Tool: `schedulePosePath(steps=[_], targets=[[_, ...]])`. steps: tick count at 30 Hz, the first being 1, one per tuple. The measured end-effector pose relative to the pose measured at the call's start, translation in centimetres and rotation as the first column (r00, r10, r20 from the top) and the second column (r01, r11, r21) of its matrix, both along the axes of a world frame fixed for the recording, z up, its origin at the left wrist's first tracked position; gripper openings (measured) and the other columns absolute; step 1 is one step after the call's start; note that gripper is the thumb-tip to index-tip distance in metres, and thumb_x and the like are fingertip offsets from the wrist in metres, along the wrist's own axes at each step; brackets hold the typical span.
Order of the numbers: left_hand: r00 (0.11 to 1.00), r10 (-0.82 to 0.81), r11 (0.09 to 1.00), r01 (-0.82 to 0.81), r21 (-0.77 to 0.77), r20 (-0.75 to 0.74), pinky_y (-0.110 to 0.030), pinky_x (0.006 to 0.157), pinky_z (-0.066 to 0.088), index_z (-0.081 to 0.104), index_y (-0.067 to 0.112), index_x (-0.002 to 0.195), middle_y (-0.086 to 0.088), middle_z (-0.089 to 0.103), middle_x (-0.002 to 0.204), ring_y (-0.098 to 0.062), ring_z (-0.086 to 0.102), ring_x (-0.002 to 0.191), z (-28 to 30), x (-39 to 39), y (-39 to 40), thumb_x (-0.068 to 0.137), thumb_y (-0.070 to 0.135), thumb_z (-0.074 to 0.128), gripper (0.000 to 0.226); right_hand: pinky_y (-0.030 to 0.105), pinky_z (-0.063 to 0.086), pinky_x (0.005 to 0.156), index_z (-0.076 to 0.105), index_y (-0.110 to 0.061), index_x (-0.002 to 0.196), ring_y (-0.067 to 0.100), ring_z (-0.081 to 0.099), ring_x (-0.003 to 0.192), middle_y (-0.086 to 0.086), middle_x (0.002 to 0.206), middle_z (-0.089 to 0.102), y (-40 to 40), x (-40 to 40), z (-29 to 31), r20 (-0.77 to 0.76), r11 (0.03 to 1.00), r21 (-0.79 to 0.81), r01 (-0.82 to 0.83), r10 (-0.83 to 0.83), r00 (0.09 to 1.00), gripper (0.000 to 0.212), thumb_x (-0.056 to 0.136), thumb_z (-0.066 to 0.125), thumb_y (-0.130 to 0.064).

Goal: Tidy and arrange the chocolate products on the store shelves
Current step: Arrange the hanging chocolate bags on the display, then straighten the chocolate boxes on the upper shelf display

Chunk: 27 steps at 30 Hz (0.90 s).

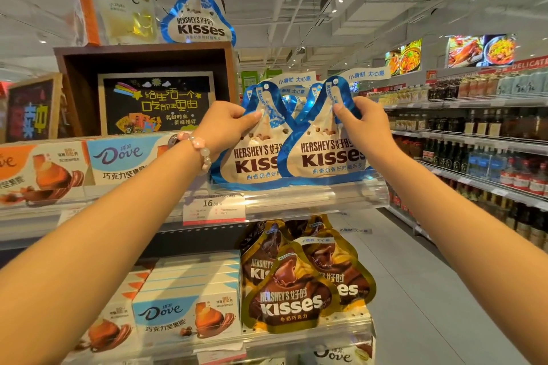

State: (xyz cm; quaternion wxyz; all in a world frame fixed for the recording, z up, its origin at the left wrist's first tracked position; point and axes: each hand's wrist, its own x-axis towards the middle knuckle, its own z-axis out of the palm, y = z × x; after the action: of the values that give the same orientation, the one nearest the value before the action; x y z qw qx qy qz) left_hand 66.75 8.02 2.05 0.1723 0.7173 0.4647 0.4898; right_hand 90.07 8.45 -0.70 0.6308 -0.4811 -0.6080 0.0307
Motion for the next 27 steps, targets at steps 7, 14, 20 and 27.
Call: schedulePosePath(steps=[7, 14, 20, 27], targets=[[1.0, 0.004, 0.994, -0.002, 0.109, -0.022, -0.038, 0.076, 0.057, 0.065, 0.004, 0.094, -0.015, 0.07, 0.092, -0.024, 0.068, 0.085, -0.4, -0.5, -0.1, 0.083, 0.032, 0.067, 0.03, 0.03, 0.048, 0.085, 0.049, -0.015, 0.119, 0.014, 0.056, 0.102, 0.001, 0.115, 0.057, 0.4, -0.5, -1.7, -0.006, 0.986, 0.146, 0.082, -0.082, 0.997, 0.034, 0.09, 0.059, -0.03], [0.992, 0.101, 0.907, -0.06, 0.417, -0.076, -0.012, 0.061, 0.046, 0.065, 0.012, 0.084, 0.005, 0.063, 0.077, -0.005, 0.057, 0.07, -0.2, -2.5, -1.8, 0.081, 0.022, 0.07, 0.012, 0.043, 0.036, 0.104, 0.041, -0.001, 0.131, 0.026, 0.043, 0.122, 0.015, 0.13, 0.047, -1.4, -2.6, -2.7, 0.073, 0.846, 0.506, 0.171, -0.239, 0.968, 0.05, 0.087, 0.059, -0.016], [0.965, 0.219, 0.893, -0.14, 0.427, -0.143, -0.028, 0.076, 0.053, 0.066, 0.012, 0.088, 0.001, 0.066, 0.083, -0.012, 0.062, 0.08, 0.9, -7.3, -2.4, 0.082, 0.02, 0.068, 0.01, 0.029, 0.031, 0.106, 0.049, 0.002, 0.124, 0.022, 0.042, 0.12, 0.018, 0.125, 0.052, -1.8, -7.0, -1.8, 0.273, 0.781, 0.625, -0.012, -0.204, 0.94, 0.044, 0.085, 0.058, -0.015], [0.892, 0.19, 0.971, -0.109, 0.213, -0.41, -0.023, 0.078, 0.05, 0.064, 0.015, 0.1, 0.003, 0.064, 0.094, -0.009, 0.061, 0.089, 2.6, -13.8, -1.6, 0.077, 0.035, 0.072, 0.031, 0.012, 0.027, 0.102, 0.051, -0.002, 0.126, 0.019, 0.044, 0.118, 0.014, 0.126, 0.051, -1.4, -13.2, 1.3, 0.551, 0.839, 0.488, -0.242, -0.08, 0.831, 0.043, 0.086, 0.058, -0.017]])
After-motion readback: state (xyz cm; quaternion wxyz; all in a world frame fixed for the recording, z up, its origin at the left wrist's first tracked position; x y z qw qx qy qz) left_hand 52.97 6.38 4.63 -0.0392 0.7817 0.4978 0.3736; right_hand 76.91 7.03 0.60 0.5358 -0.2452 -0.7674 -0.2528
